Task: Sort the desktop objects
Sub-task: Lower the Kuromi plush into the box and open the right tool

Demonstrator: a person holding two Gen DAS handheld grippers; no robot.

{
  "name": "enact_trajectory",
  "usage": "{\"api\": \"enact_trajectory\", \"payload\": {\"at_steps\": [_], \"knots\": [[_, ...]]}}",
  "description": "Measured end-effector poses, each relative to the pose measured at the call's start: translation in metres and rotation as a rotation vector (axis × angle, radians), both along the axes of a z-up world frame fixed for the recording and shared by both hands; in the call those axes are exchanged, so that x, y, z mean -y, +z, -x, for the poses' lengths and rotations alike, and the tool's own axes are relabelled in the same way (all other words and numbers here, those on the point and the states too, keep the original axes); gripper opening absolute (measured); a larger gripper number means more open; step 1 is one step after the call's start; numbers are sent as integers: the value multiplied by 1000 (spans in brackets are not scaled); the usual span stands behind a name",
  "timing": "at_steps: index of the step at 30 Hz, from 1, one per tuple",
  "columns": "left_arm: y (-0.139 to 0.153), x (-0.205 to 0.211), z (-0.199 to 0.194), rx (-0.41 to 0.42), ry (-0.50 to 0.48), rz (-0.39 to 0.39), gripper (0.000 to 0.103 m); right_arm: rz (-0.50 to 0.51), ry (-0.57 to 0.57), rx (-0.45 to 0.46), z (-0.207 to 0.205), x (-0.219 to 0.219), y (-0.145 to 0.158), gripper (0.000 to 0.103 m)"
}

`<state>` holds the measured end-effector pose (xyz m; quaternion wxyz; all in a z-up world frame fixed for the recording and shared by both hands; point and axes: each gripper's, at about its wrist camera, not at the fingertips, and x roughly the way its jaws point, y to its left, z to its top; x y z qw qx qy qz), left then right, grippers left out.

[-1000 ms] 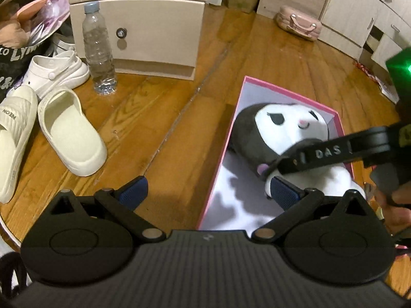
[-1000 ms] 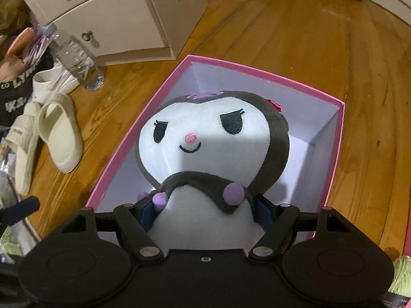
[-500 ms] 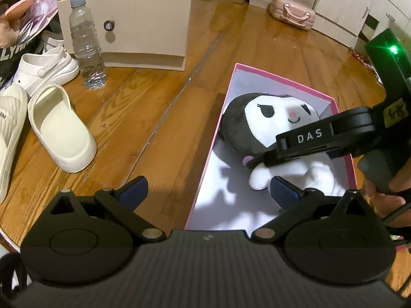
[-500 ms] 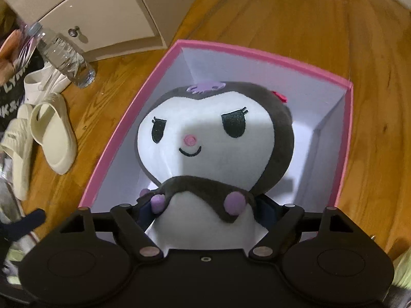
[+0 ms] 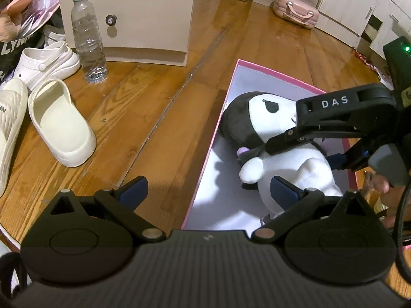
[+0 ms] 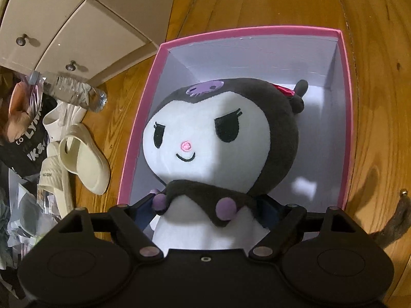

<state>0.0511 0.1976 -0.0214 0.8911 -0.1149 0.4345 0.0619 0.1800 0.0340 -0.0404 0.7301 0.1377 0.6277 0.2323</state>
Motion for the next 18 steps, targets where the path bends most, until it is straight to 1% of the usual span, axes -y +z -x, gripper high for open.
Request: {"api": "enact_trajectory", "payload": {"at_steps": [3, 9, 13, 15, 16, 18], "knots": [[-1, -1, 0, -3, 7, 0, 103, -9, -3, 6, 3, 2, 3, 87], [-6, -2, -3, -30, 49, -19, 103, -64, -47, -39, 4, 10, 5, 88], [-6, -4, -3, -29, 55, -11, 103, -115, -85, -13, 1, 17, 6, 88], [-7, -4, -3, -32, 60, -22, 103, -199, -194, 9, 0, 32, 6, 83], [-7, -3, -3, -33, 63, -34, 103, -215, -203, 18, -1, 34, 6, 83], [-9, 0, -4, -38, 55, -61, 103, -170, -170, 52, -3, 32, 8, 83]]}}
